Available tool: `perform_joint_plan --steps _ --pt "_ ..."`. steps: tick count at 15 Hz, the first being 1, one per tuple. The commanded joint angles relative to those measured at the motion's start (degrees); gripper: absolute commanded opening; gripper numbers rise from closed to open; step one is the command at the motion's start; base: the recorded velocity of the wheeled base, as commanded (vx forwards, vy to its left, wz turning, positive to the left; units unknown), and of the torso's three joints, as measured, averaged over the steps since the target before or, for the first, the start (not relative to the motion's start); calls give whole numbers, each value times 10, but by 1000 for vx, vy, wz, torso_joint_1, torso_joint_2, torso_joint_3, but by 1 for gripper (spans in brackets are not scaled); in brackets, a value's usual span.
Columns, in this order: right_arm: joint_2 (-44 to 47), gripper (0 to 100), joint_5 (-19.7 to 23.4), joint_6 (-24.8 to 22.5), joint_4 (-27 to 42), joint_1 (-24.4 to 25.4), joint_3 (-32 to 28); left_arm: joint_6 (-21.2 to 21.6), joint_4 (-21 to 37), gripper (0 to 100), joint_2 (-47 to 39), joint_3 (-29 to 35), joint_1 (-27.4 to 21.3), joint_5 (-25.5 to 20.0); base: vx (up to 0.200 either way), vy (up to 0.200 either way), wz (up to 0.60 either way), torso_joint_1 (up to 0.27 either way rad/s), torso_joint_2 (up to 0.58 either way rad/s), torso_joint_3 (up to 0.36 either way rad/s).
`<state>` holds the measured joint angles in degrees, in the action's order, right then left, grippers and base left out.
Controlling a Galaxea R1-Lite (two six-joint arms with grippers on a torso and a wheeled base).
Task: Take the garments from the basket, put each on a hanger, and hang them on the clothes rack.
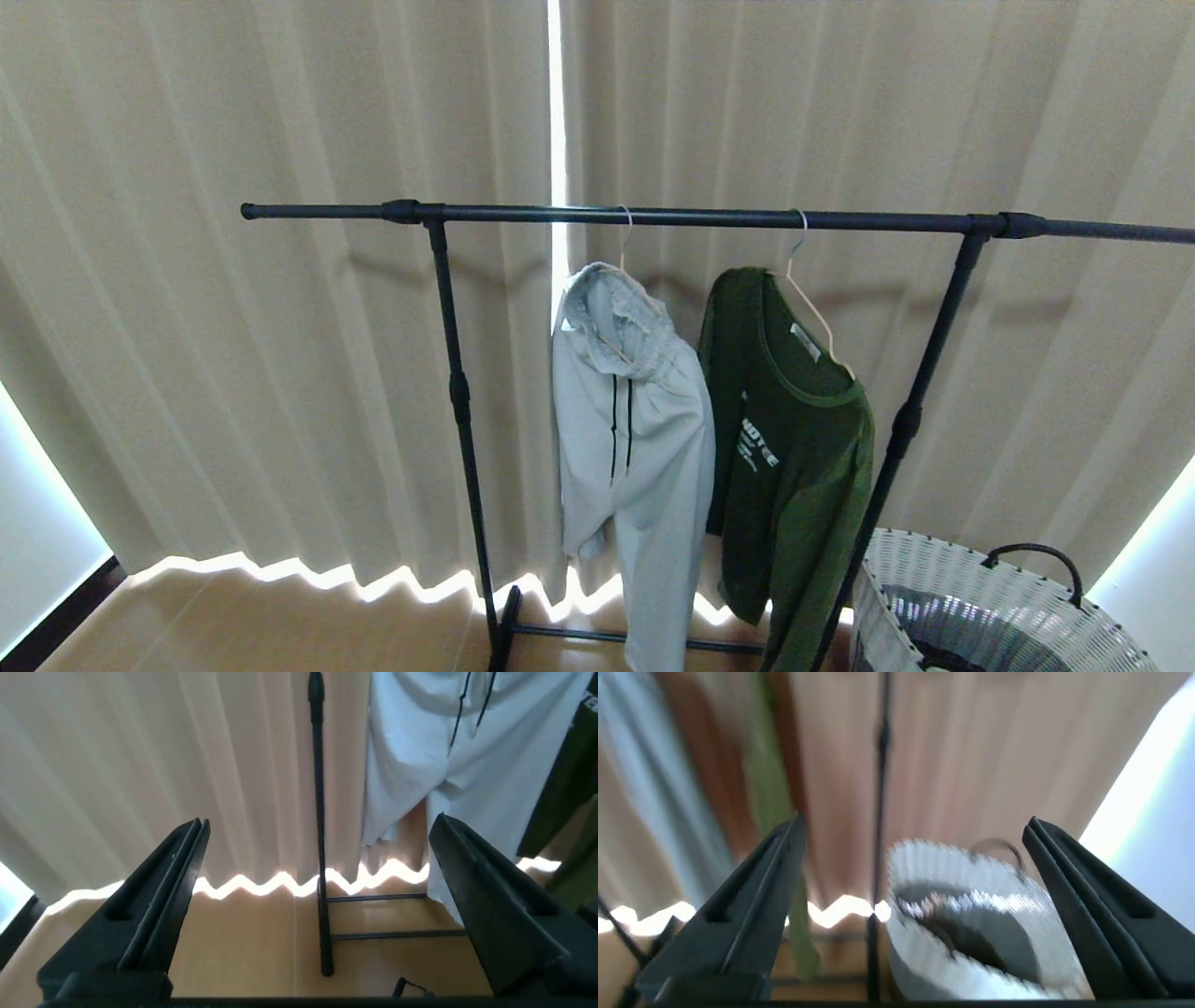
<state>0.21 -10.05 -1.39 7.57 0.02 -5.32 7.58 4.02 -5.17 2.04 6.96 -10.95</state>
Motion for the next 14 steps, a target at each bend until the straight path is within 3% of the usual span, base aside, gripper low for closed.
perform_joint_plan --steps 1,2,5,7,9,14 --pt "0 100 10 0 -13 1 19 1 0 100 -3 1 -2 -2 0 0 0 0 0 0" --pt "0 100 18 7 -48 1 41 2 0 100 -3 1 -5 -9 0 0 0 0 0 0" --pt "0 100 21 32 -55 0 44 0 0 100 -2 1 -5 -10 0 0 0 0 0 0" --pt "0 100 21 32 -55 1 44 -42 -5 100 -2 1 -4 1 0 0 0 0 0 0" --pt "0 100 21 32 -57 1 44 -108 -17 100 -2 -1 -4 46 0 0 0 0 0 0" --pt "0 100 26 29 -56 0 44 -129 -24 100 -2 -5 -4 62 0 0 0 0 0 0"
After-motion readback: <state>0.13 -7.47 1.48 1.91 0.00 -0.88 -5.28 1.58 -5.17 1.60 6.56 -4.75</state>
